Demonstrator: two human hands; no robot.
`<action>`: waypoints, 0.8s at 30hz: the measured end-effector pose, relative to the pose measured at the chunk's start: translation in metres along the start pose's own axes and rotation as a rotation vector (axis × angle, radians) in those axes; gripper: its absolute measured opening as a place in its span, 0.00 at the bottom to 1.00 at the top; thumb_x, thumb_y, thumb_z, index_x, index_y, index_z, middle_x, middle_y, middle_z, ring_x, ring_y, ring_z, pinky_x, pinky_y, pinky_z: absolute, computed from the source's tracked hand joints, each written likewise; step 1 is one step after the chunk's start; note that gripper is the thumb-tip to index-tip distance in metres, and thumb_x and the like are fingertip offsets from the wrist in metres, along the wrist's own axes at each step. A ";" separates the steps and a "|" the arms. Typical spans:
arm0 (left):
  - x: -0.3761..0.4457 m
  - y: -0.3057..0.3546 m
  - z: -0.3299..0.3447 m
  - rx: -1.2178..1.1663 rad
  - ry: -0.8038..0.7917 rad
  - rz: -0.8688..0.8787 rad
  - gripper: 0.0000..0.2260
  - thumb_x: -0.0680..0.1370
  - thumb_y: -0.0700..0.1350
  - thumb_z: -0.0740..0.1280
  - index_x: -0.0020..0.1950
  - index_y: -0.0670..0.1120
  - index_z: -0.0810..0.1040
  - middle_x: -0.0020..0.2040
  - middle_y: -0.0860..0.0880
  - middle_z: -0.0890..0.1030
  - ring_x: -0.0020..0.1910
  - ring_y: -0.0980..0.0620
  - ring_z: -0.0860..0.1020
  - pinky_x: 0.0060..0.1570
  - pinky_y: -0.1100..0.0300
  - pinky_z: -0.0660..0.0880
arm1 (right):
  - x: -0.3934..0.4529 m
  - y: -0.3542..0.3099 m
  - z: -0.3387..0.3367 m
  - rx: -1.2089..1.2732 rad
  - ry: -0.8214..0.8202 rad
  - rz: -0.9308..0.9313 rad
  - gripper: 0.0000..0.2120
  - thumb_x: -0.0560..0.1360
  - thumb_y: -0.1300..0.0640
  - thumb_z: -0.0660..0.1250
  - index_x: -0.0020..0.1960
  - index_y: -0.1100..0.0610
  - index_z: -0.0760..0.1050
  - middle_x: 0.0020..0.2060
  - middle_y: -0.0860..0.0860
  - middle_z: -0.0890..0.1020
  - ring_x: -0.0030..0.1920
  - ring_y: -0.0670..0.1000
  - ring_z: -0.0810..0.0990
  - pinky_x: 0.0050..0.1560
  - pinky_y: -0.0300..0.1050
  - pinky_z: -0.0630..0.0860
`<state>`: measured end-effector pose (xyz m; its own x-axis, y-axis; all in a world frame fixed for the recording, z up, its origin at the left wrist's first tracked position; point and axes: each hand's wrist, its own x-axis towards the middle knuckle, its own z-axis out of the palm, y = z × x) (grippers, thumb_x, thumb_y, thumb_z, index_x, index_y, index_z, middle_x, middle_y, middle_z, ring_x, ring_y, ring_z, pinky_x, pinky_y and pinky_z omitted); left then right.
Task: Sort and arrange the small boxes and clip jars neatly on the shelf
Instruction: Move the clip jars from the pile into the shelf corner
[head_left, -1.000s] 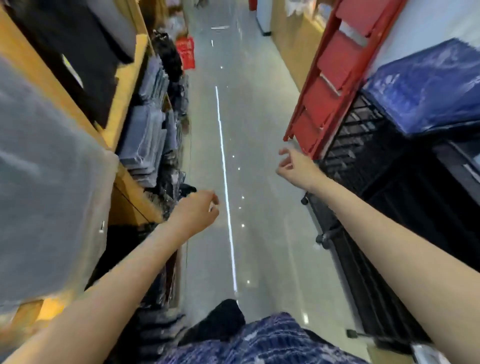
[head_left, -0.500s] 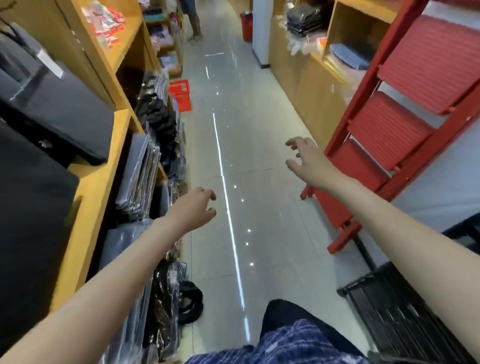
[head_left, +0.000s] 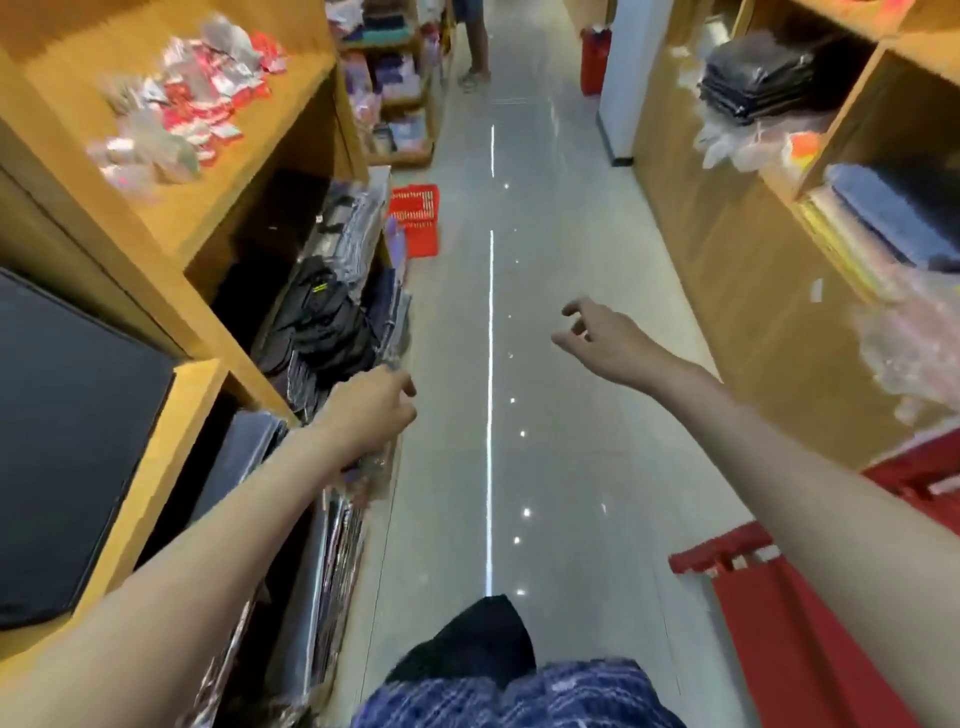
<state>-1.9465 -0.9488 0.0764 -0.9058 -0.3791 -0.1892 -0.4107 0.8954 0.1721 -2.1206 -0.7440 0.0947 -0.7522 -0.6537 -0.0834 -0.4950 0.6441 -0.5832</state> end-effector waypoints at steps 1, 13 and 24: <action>0.031 -0.007 -0.007 -0.013 0.019 -0.023 0.12 0.76 0.45 0.61 0.58 0.45 0.75 0.57 0.44 0.75 0.56 0.41 0.74 0.53 0.51 0.71 | 0.035 -0.008 0.000 0.000 -0.020 -0.044 0.21 0.77 0.51 0.61 0.67 0.60 0.64 0.58 0.59 0.75 0.58 0.57 0.72 0.52 0.43 0.65; 0.330 -0.125 -0.126 -0.115 0.276 -0.280 0.11 0.75 0.45 0.62 0.55 0.46 0.77 0.58 0.44 0.75 0.56 0.42 0.74 0.55 0.49 0.71 | 0.415 -0.072 -0.013 0.112 -0.210 -0.257 0.21 0.79 0.49 0.57 0.67 0.59 0.64 0.52 0.55 0.74 0.49 0.52 0.72 0.48 0.42 0.65; 0.522 -0.218 -0.189 -0.274 0.751 -0.651 0.13 0.77 0.38 0.60 0.60 0.43 0.73 0.62 0.45 0.70 0.63 0.46 0.68 0.62 0.52 0.65 | 0.756 -0.148 -0.009 -0.041 -0.396 -0.659 0.25 0.74 0.51 0.66 0.65 0.60 0.63 0.58 0.55 0.74 0.54 0.52 0.74 0.53 0.46 0.73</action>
<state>-2.3489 -1.3860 0.1225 -0.2922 -0.9039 0.3122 -0.7691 0.4162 0.4850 -2.6199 -1.3303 0.1248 -0.0883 -0.9960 -0.0168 -0.8082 0.0815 -0.5832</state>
